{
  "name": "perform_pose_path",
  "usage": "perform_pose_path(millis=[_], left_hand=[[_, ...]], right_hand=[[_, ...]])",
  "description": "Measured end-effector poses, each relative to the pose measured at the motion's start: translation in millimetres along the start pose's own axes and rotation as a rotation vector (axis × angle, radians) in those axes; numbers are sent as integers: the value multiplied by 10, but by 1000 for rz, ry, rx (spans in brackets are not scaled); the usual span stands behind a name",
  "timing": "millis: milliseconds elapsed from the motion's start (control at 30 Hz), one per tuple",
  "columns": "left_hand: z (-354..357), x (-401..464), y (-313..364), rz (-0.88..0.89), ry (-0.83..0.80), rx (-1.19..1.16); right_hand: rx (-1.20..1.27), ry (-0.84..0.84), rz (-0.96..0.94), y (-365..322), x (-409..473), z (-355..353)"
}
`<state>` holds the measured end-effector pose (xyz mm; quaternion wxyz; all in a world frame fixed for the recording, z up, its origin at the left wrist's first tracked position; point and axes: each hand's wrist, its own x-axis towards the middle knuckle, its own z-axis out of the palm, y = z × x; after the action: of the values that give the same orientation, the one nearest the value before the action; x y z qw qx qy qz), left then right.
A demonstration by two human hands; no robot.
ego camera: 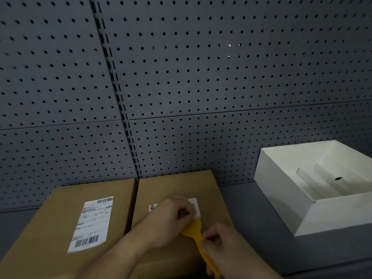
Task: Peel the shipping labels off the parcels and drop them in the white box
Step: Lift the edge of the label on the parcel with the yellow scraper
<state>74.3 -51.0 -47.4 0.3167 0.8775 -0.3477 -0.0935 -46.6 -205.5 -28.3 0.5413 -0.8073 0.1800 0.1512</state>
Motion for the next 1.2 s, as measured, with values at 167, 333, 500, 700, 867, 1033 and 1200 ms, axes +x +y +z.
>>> perform_pose_path(millis=[167,333,500,700,867,1033,1200], left_hand=[[-33,29,26,5,-10,4],[-16,39,-7,-2,-11,2],[6,52,-31,2,1,17],[-24,50,-4,-26,-17,25],[-40,59,17,-36,-30,11],[-58,59,21,-65,-42,18],[-72,65,34,-68,-45,18]], right_hand=[[0,45,-13,13,-21,60],[62,21,7,-33,-20,69],[67,-4,8,-38,-29,36],[76,-8,39,-45,-35,72],[79,-6,41,-66,-49,84],[89,-9,59,-77,-58,99],[97,-6,51,-72,-30,148]])
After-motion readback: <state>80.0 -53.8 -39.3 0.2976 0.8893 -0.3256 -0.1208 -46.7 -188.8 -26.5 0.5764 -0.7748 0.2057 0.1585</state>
